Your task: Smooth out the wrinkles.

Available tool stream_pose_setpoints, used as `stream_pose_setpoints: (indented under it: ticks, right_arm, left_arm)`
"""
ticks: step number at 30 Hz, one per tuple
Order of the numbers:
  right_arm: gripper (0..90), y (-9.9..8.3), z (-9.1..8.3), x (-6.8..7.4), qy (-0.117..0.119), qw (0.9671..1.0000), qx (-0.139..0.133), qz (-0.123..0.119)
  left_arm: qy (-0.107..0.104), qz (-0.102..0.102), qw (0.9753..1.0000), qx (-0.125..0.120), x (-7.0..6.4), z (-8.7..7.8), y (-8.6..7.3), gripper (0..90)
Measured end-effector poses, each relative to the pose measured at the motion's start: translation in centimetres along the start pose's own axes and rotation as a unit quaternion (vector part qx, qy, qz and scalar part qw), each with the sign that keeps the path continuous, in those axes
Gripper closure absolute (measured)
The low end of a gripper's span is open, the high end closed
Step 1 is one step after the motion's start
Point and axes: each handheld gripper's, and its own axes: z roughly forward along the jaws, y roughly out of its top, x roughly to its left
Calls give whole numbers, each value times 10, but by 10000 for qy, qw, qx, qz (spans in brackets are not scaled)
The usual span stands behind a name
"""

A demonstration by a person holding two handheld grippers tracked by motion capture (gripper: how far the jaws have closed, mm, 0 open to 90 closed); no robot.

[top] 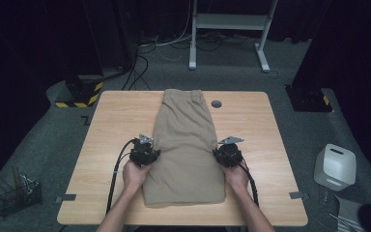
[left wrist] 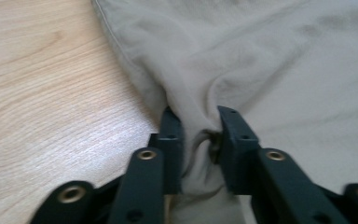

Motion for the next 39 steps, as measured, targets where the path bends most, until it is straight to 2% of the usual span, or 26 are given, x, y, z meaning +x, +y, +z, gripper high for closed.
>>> stream_pose_setpoints:
  ticks: [3, 10, 14, 20, 26, 32, 39]
  right_arm:
    - [854, 0, 0, -1, 52, 10000, -25, -35]
    - [882, -2, 0, -5, 250, 9996, -73, 131]
    - [885, -2, -4, -3, 292, 9995, -117, 8]
    - [886, 1, -19, -3, 415, 9982, -414, -111]
    - [887, 2, -30, -5, 514, 9970, -574, -101]
    - [887, 3, -44, -10, 614, 9942, -883, -11]
    - [887, 11, -58, -8, 535, 9922, -1110, -202]
  left_arm:
    - [-134, -101, 9999, -24, 2, 1, 0, 781]
    - [-450, -239, 9987, -65, 9, -1, 0, 838]
    - [-499, -171, 9985, -114, 10, -7, 0, 852]
    - [-651, -163, 9973, -285, 12, -18, 2, 856]
    - [-700, -33, 9968, -378, 8, -29, 11, 857]
    - [-855, -11, 9948, -550, 7, -41, 18, 858]
    - [-747, 138, 9950, -655, 4, -49, 26, 858]
